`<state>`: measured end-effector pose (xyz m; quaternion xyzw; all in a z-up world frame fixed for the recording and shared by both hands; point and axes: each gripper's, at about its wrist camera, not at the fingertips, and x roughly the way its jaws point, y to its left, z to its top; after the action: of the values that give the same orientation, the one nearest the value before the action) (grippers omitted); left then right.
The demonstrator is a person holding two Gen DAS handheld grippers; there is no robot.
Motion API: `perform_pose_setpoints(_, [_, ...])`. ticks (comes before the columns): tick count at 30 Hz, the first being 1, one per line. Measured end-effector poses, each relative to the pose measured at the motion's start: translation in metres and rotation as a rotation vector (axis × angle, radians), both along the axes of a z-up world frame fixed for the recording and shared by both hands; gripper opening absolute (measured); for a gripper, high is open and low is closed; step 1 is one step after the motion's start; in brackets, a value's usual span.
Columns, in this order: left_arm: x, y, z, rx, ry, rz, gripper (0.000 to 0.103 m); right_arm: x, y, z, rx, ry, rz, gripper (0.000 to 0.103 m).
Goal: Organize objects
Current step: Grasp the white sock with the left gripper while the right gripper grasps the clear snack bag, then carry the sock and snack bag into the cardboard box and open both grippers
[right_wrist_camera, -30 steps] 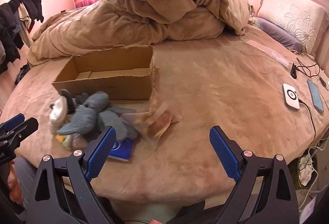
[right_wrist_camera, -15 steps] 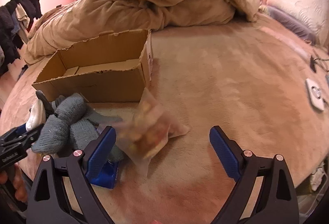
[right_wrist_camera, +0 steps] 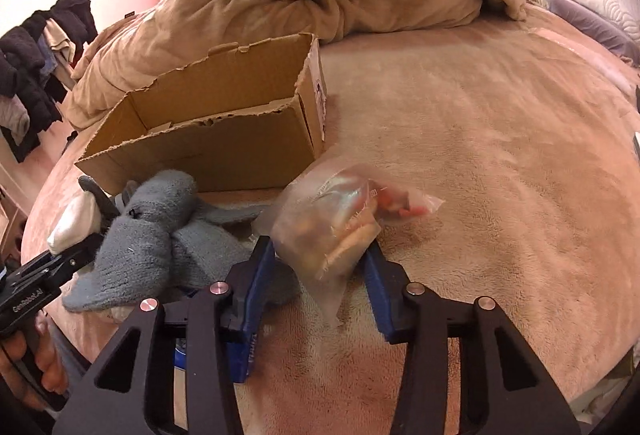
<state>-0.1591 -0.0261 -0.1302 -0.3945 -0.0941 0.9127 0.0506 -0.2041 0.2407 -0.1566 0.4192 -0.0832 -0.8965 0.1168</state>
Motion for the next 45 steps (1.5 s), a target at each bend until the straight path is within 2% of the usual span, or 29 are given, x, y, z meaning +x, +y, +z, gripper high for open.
perform_pose_setpoints(10, [0.026,0.002,0.036,-0.005,0.048,0.008,0.043,0.014,-0.001,0.02,0.017,0.045,0.011,0.042])
perform_pose_setpoints(18, [0.034,0.008,0.079,-0.005,0.093,-0.005,0.043,0.023,0.0,0.063,0.029,0.101,0.018,0.042])
perform_pose_setpoints(28, [-0.005,0.016,0.116,0.012,0.115,-0.032,0.043,-0.001,-0.006,0.098,0.025,0.129,0.035,0.042])
perform_pose_setpoints(34, [-0.041,0.021,0.11,0.031,0.092,-0.048,0.043,-0.03,-0.014,0.101,0.029,0.124,0.058,0.042])
perform_pose_setpoints(45, [-0.109,0.035,0.081,0.039,0.044,-0.085,0.044,-0.076,-0.04,0.08,0.022,0.079,0.127,0.043])
